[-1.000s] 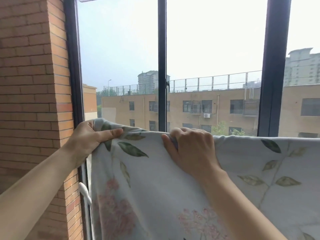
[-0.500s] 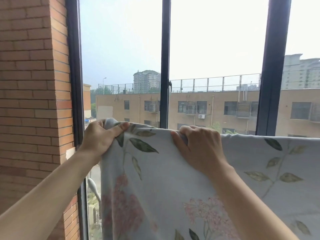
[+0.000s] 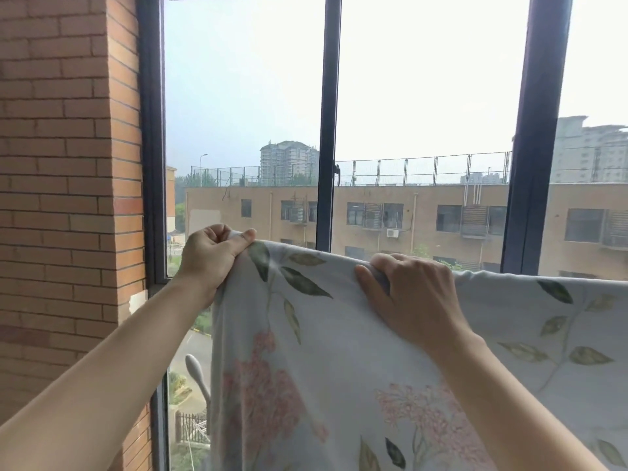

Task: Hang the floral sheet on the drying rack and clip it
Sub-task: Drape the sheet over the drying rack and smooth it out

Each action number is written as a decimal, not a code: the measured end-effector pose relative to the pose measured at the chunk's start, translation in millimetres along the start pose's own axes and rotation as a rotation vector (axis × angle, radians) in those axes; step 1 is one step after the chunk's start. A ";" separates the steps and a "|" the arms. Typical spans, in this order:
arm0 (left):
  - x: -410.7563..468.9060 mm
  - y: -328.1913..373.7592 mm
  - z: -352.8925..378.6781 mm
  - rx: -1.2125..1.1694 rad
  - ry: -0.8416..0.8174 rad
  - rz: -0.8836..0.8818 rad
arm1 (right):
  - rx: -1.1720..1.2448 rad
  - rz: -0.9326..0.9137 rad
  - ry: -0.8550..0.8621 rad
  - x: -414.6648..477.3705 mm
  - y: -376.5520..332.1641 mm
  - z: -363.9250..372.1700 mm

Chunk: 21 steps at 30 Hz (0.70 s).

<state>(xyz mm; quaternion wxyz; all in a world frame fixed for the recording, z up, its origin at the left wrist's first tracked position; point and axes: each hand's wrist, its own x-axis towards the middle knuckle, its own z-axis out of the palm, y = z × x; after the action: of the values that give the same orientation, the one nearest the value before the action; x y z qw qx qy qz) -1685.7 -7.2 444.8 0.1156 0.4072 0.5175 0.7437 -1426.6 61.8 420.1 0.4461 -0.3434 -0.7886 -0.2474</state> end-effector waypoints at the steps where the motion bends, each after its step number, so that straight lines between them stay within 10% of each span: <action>1: -1.7 -6.6 -3.8 -0.028 -0.006 -0.034 | -0.003 -0.004 -0.002 0.5 0.6 0.0; 15: -17.7 1.4 -37.8 0.278 -0.222 -0.046 | 0.050 0.006 -0.033 2.0 0.1 -4.7; 21: 1.6 6.6 -3.1 -0.138 0.014 -0.113 | 0.055 -0.027 -0.078 5.7 -8.9 -3.4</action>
<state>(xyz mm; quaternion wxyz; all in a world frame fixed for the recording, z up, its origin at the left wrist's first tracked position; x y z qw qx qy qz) -1687.3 -11.3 450.9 0.1815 0.3631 0.4879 0.7728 -1433.7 55.5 426.0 0.4210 -0.3297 -0.8165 -0.2178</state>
